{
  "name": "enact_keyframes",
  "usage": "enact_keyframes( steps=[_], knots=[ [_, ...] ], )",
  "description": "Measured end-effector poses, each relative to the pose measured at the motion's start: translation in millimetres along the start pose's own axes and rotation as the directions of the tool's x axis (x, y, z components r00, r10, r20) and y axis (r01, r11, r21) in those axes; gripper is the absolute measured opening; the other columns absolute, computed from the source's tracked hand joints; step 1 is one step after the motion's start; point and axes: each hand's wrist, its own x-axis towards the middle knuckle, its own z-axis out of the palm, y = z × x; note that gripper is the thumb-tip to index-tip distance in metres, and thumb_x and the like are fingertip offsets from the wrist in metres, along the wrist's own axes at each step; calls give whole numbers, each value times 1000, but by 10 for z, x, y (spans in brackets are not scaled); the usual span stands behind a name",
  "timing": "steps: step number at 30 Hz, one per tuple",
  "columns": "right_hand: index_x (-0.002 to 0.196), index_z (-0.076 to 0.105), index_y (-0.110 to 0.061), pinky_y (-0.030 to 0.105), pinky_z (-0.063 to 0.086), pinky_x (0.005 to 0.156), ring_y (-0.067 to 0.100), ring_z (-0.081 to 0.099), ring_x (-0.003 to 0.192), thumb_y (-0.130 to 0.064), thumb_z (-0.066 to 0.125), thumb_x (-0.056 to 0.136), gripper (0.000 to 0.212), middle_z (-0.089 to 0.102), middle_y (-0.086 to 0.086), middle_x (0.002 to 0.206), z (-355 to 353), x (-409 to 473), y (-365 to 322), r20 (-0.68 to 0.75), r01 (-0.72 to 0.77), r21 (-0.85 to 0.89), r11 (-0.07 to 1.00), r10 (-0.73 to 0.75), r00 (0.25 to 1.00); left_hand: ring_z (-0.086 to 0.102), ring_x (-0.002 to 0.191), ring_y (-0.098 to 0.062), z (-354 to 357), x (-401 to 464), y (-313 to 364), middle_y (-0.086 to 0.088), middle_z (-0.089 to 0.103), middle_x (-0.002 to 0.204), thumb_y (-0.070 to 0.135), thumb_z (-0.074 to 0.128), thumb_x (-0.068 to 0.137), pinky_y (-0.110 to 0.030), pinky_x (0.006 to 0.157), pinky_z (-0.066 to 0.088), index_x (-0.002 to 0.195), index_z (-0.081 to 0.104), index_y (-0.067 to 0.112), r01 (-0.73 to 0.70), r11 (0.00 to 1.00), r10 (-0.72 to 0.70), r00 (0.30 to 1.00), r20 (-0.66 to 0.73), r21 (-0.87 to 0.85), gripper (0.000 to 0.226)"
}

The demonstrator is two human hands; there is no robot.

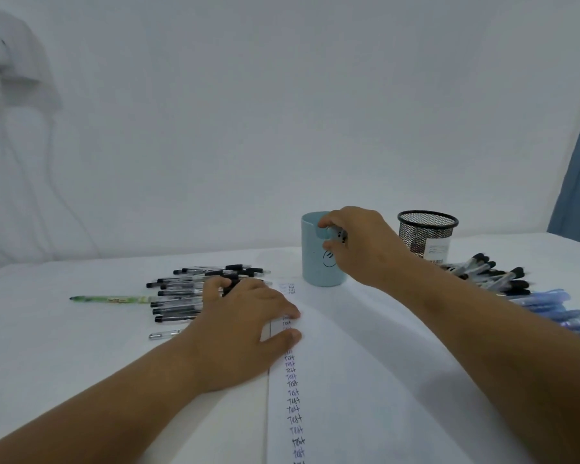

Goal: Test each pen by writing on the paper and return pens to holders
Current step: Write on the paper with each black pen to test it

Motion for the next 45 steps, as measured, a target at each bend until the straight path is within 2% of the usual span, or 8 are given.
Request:
enact_keyframes(
  steps=[7,13,19,25,29,33,39,45],
  knots=[
    [115,68,-22,31,45,69,17,55,80,-15,65,91,25,57,-8,111,24,-160,-148,-132,224,-22,974,-225,966,33,130,12,-83,1,-3,35,56,120,75,27,85,-42,113,8,120,59,48,-1,997,-1,1000,-24,-77,55],
    [112,70,-27,35,52,85,10,59,95,-27,55,96,21,66,-12,102,188,-265,-549,199,357,-1,934,-350,915,57,100,-5,-510,-12,-437,22,68,94,25,65,90,-34,88,45,90,73,34,124,960,-181,959,-218,-250,12],
    [104,67,-23,32,47,77,16,56,91,-25,50,97,19,61,-10,97,465,-238,-1033,199,450,50,892,-451,870,56,84,-5,-804,-342,-1235,14,63,102,-10,50,81,-16,67,42,93,71,31,511,844,-519,854,-9,-166,47],
    [93,67,-25,31,45,63,13,57,78,-30,49,93,18,58,-13,89,768,-397,-1176,58,498,105,861,-506,861,53,81,-1,-627,-536,-1658,12,64,103,13,69,90,-9,70,36,85,65,36,572,814,-571,820,40,-98,24],
    [94,69,-27,25,38,64,5,49,75,-32,50,90,20,54,-19,88,789,-368,-1098,37,447,165,879,-458,888,57,95,-11,-530,-520,-1715,14,65,95,23,70,91,-36,94,43,80,68,36,627,777,-629,776,-35,-66,17],
    [92,69,-29,26,40,62,8,51,71,-27,57,91,12,59,-14,84,688,-313,-1087,15,389,177,904,-397,918,55,98,-14,-567,-468,-1722,15,63,96,15,54,98,-35,85,26,90,67,30,705,709,-690,701,-182,27,21],
    [111,62,-40,23,45,65,-3,59,63,-46,71,88,25,68,-14,77,244,13,-1068,65,184,278,943,-210,976,63,67,-15,-698,-229,-1080,16,67,74,16,48,103,-32,65,52,88,60,32,289,908,-388,854,-348,-302,25],
    [85,73,-23,29,55,60,4,60,48,-31,78,86,9,74,-3,71,6,105,-843,276,-3,381,925,-110,955,56,57,-7,-503,-14,-421,12,69,79,22,56,101,-25,53,44,97,67,30,139,895,-275,920,-278,-425,14]
  ],
)
